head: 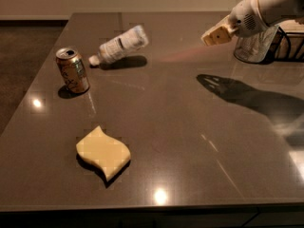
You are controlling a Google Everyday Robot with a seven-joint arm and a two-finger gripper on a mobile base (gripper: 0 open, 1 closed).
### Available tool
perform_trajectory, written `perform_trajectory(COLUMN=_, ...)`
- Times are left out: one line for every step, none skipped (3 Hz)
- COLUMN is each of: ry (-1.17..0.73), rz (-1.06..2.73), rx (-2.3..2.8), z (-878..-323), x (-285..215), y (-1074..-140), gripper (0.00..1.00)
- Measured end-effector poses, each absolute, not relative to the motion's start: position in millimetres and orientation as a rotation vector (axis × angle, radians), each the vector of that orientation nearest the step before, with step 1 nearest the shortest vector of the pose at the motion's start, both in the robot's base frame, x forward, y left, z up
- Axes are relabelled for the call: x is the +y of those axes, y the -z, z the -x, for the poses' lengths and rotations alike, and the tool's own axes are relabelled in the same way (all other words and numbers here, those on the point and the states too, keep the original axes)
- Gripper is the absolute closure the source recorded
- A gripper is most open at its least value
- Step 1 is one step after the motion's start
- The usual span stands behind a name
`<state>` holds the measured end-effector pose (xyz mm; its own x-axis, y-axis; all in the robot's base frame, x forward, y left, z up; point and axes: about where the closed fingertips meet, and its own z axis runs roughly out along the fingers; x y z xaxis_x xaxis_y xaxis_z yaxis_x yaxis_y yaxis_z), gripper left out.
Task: Knock blue plastic bottle over
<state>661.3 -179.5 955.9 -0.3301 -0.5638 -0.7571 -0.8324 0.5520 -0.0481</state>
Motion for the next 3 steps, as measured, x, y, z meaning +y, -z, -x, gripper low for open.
perform_trajectory(ry=-0.408, rz=1.149, rx=2.022, z=-660.7, x=-174.2, y=-957.9, gripper=1.00)
perform_trajectory(ry=-0.412, rz=1.152, rx=2.023, z=-661.4, x=-172.0, y=-955.7, gripper=0.83)
perform_trajectory(ry=-0.417, rz=1.156, rx=2.024, z=-662.3, x=-169.5, y=-953.5, gripper=0.59)
